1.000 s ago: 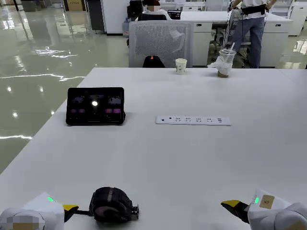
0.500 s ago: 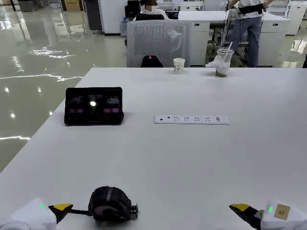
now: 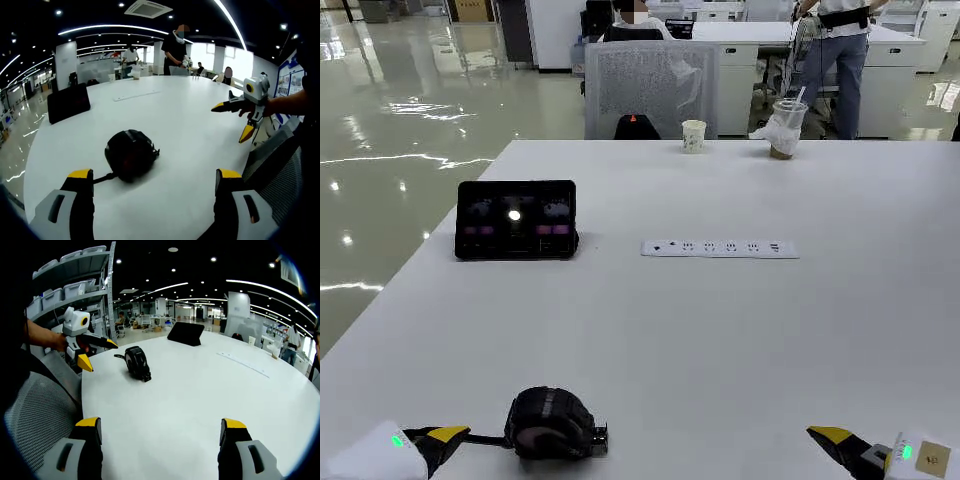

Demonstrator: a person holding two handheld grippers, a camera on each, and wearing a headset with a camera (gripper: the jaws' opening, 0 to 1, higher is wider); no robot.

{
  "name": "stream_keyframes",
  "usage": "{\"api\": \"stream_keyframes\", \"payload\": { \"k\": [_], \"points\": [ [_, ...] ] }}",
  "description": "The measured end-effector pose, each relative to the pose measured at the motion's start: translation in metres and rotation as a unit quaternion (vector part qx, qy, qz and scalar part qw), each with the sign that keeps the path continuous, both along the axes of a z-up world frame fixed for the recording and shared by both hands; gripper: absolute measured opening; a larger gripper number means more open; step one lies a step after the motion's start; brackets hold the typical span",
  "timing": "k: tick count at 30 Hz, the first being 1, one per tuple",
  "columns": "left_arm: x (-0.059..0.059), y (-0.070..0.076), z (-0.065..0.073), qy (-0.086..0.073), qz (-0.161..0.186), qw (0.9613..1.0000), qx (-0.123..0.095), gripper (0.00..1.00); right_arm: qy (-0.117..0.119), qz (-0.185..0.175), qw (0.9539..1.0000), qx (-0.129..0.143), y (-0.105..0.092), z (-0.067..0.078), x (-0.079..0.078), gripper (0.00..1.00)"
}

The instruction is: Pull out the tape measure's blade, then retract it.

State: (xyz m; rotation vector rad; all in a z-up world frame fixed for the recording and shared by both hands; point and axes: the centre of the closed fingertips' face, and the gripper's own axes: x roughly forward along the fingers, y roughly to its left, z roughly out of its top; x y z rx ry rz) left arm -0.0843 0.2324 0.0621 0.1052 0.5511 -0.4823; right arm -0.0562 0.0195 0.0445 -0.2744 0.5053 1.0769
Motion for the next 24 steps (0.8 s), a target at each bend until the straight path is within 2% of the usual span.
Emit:
{"api": "stream_keyframes", "payload": {
  "k": [5, 17, 20, 24],
  "points": [
    [-0.0008, -0.0012, 0.0035, -0.008, -0.002, 1.0, -0.003, 0.99, 0.003, -0.003, 1.0, 0.001, -0.0019, -0.0002, -0.0015, 0.99],
    [-0.0019, -0.0007, 0.0053, -0.008, -0.008, 0.9999, -0.006, 0.99, 0.0, -0.007, 1.0, 0.003, -0.0059, 0.003, -0.0037, 0.99],
    [-0.0032, -0.0021, 0.0045, -0.005, -0.019, 0.9998, 0.0, 0.96, 0.0, -0.007, 1.0, 0.002, -0.0067, 0.0027, -0.0039, 0.99],
    [-0.0021, -0.0017, 0.0063, -0.012, -0.017, 0.9998, 0.006, 0.99, 0.001, -0.007, 1.0, 0.001, -0.007, 0.0028, -0.005, 0.99]
  ]
}}
